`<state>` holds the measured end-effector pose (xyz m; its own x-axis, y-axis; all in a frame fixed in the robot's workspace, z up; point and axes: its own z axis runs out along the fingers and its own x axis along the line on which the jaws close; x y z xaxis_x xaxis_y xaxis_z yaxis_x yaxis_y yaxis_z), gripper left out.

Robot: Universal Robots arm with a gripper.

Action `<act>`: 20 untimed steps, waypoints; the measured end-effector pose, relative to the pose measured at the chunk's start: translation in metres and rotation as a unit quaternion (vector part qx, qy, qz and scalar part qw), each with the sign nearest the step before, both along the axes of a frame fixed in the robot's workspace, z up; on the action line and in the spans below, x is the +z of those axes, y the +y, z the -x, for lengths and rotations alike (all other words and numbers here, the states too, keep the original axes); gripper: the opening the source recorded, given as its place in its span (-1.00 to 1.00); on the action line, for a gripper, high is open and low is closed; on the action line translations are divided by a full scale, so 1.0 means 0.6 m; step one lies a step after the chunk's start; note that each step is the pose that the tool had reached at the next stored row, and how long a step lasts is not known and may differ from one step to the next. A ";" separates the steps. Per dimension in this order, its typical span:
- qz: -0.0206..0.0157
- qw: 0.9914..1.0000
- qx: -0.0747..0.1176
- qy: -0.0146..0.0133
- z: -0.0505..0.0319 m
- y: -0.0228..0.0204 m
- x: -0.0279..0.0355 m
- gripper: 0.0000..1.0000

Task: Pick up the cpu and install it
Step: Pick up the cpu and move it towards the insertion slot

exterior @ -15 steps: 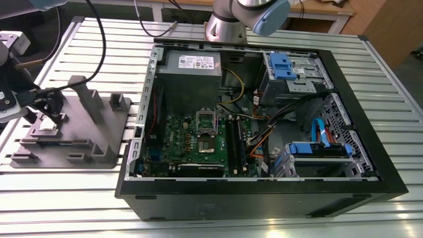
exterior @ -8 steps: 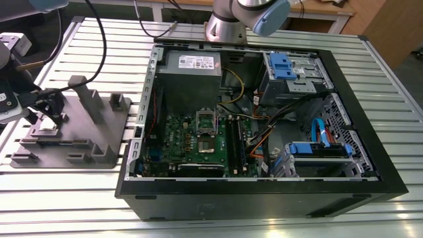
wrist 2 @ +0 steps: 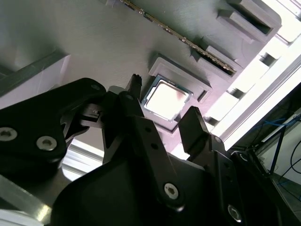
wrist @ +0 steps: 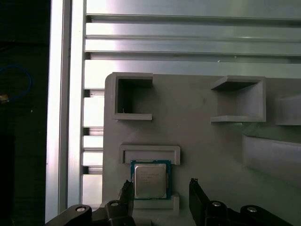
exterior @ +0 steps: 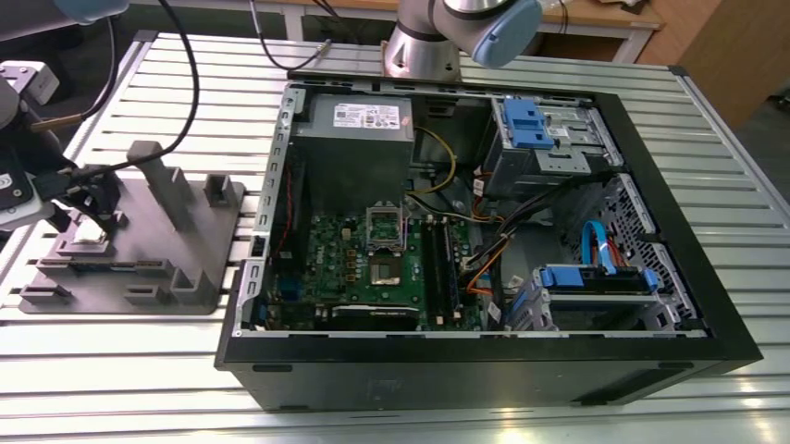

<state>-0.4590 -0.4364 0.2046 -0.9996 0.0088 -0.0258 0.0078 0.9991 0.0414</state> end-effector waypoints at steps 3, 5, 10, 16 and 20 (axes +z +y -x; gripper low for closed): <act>0.000 1.000 0.000 0.000 0.000 -0.0001 -0.002 0.18; 0.000 1.000 0.000 0.000 0.000 0.0000 -0.002 0.18; 0.000 1.000 0.000 0.000 0.000 0.0000 -0.003 0.18; 0.000 1.000 0.000 0.000 0.000 0.0000 -0.010 0.18; 0.000 1.000 0.000 0.000 0.000 0.0008 -0.013 0.18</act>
<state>-0.4592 -0.4359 0.1966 -0.9996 0.0089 -0.0257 0.0079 0.9991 0.0414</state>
